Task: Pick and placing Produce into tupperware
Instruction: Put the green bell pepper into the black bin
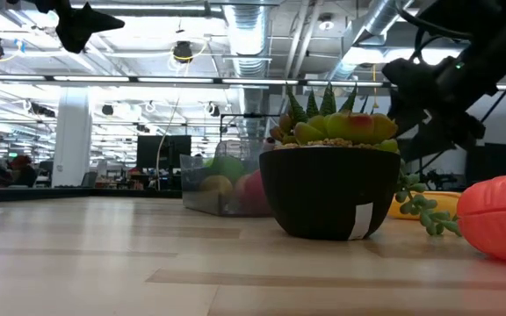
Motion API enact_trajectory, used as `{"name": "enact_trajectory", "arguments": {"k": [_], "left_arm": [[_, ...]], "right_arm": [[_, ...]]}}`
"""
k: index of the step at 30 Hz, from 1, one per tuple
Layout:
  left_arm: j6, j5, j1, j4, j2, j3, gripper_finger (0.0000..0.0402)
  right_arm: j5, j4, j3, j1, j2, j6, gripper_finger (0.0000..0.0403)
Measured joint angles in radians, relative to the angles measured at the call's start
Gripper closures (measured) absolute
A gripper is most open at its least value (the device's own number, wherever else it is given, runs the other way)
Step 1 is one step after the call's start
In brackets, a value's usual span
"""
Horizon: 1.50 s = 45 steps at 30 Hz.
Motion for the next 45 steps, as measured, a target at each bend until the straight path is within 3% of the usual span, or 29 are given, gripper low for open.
{"name": "enact_trajectory", "arguments": {"k": [9, 21, 42, 45], "left_arm": [[0.000, 0.000, -0.001, -0.001, 0.000, 0.000, 0.0132], [-0.010, 0.001, -0.001, -0.001, 0.000, 0.000, 0.0132], [-0.015, -0.008, 0.000, -0.016, 0.002, 0.000, 0.0132], [-0.016, -0.018, 0.000, -0.023, 0.002, 0.000, 0.0132]], "right_arm": [[-0.171, 0.051, 0.000, -0.084, 0.000, 0.024, 0.0101], [-0.261, 0.085, 0.000, -0.164, -0.001, -0.002, 0.0101], [-0.310, 0.044, 0.013, -0.289, 0.000, -0.057, 0.0101], [-0.317, 0.011, 0.063, -0.289, 0.055, -0.093, 0.0101]]}}
